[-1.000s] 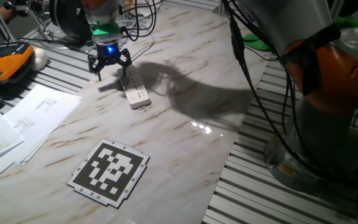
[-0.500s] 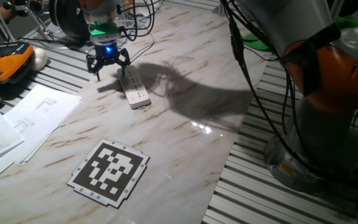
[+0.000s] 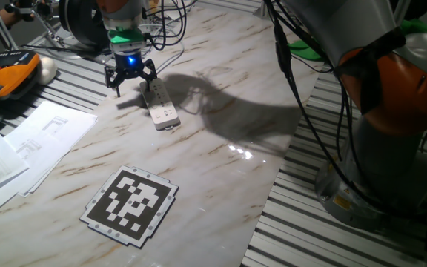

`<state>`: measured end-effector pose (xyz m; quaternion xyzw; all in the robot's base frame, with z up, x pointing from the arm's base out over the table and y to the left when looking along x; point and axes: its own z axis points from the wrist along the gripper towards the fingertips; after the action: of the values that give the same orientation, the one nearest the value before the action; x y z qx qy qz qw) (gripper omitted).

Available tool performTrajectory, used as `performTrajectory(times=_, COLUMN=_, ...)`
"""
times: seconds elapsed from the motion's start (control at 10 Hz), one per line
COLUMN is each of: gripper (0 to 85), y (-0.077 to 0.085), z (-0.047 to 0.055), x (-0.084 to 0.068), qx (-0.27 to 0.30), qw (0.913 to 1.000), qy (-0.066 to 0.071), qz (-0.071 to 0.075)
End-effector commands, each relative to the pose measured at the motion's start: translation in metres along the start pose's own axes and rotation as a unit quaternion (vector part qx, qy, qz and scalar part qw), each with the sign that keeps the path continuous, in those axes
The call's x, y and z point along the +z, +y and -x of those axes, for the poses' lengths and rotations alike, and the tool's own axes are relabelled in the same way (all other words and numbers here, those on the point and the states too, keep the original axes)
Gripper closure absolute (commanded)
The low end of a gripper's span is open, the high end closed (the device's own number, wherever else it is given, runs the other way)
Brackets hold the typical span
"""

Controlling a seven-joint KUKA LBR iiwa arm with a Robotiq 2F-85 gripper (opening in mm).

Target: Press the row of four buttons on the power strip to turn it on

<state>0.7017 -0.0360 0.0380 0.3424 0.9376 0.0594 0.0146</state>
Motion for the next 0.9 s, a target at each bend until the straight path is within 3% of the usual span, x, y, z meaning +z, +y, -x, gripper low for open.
performTrajectory(times=0.0, gripper=0.0, y=-0.001, z=-0.002, x=0.004, qx=0.000, qw=1.0000, qy=0.002, qz=-0.001)
performTrajectory(times=0.6, gripper=0.0, y=0.001, z=-0.005, x=0.002, qx=0.002, qw=1.0000, qy=0.000, qz=-0.003)
performTrajectory(times=0.8, gripper=0.0, y=0.004, z=-0.004, x=-0.012, qx=0.001, qw=0.9999, qy=0.008, qz=-0.009)
